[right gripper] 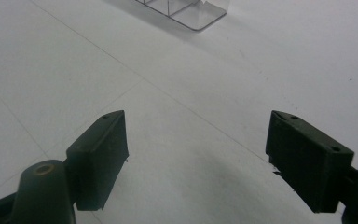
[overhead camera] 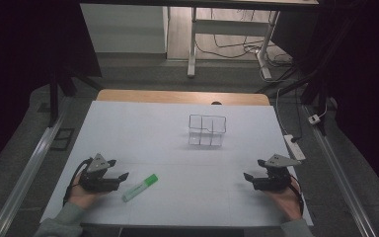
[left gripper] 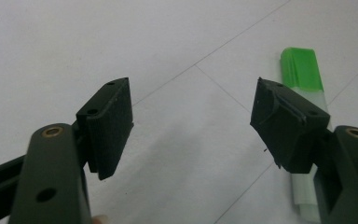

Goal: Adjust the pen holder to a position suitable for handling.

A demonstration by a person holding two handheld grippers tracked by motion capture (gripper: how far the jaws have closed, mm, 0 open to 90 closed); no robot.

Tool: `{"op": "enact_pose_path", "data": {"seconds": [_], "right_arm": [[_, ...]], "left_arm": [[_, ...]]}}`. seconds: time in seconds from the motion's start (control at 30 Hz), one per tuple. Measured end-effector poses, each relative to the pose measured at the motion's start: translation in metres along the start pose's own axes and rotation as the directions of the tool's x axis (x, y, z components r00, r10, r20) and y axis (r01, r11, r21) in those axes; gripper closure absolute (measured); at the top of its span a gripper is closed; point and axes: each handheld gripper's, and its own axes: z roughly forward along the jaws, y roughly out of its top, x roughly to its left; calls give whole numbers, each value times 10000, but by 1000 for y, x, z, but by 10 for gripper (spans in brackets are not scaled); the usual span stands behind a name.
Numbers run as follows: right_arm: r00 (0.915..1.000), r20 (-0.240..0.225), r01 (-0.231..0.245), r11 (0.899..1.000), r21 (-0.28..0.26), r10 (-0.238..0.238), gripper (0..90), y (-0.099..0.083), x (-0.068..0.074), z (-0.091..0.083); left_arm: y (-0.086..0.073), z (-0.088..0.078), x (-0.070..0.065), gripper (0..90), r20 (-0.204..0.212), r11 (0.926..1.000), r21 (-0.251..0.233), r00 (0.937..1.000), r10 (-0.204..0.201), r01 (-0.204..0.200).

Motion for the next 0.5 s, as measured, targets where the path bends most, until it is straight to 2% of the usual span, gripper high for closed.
{"op": "enact_pose_path", "data": {"seconds": [0.27,0.5], "right_arm": [[9999,65,-138,9998,-162,139,212,11,2,4],[9994,145,-308,9994,-150,310,225,18,-4,14]], "left_arm": [[0,-1,0,297,87,10000,-31,9999,75,-75],[0,1,0,297,79,10000,3,9999,71,-71]]}}
